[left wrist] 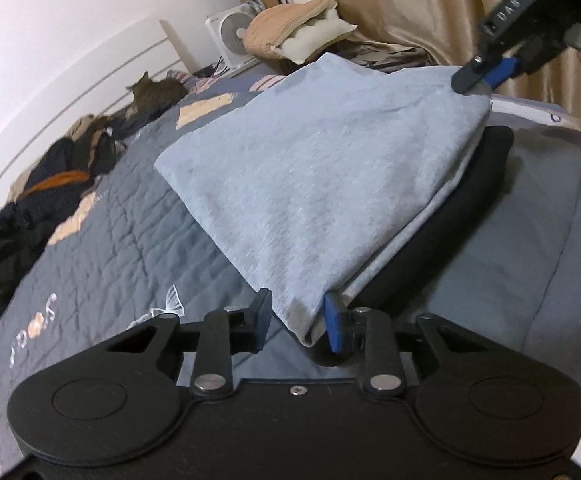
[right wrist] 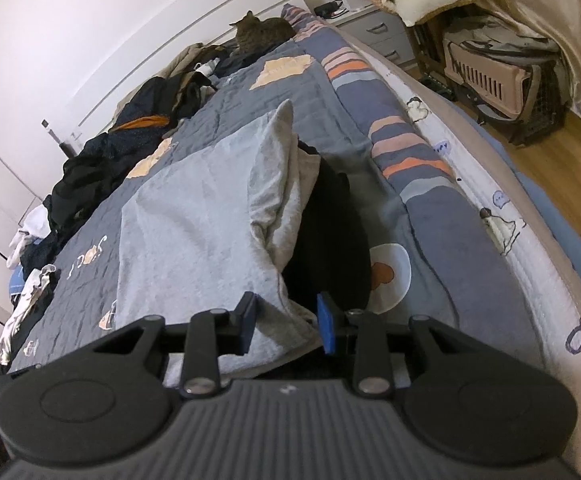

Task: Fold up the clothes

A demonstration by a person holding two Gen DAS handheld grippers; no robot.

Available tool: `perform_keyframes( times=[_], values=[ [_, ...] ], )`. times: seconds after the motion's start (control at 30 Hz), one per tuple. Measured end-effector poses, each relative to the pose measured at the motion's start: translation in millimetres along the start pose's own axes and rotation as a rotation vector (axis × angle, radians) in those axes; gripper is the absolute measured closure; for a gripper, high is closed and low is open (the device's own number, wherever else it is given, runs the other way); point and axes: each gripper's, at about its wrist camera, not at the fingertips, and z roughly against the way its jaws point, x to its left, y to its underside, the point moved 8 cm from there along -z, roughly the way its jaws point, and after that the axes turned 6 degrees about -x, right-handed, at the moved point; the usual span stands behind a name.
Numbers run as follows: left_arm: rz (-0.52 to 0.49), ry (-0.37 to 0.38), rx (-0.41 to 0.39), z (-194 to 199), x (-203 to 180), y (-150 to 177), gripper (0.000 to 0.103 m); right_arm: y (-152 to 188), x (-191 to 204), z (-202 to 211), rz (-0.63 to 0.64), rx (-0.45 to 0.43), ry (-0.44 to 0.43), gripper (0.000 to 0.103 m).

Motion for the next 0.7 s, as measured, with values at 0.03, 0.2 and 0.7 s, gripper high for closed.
perform_keyframes(
  times=[0.03,0.2,0.7],
  values=[
    [-0.012,-0.003,0.000,-1.0,-1.2,0.3,0.075,0.5,-0.6,-0.8,-0.006,0.001,0.001,0.072],
    [-0.085,-0.004,-0.001,-5.1,-9.8,1.8,0.090,2.7,-0.6,-1.0,-0.025,-0.009,-0.002,0.087],
    [-0.243,0.005,-0.002,12.7,-17.4,4.4,0.101,1.7,11.7,19.3,0.007,-0.012,0.005,0.101]
  ],
)
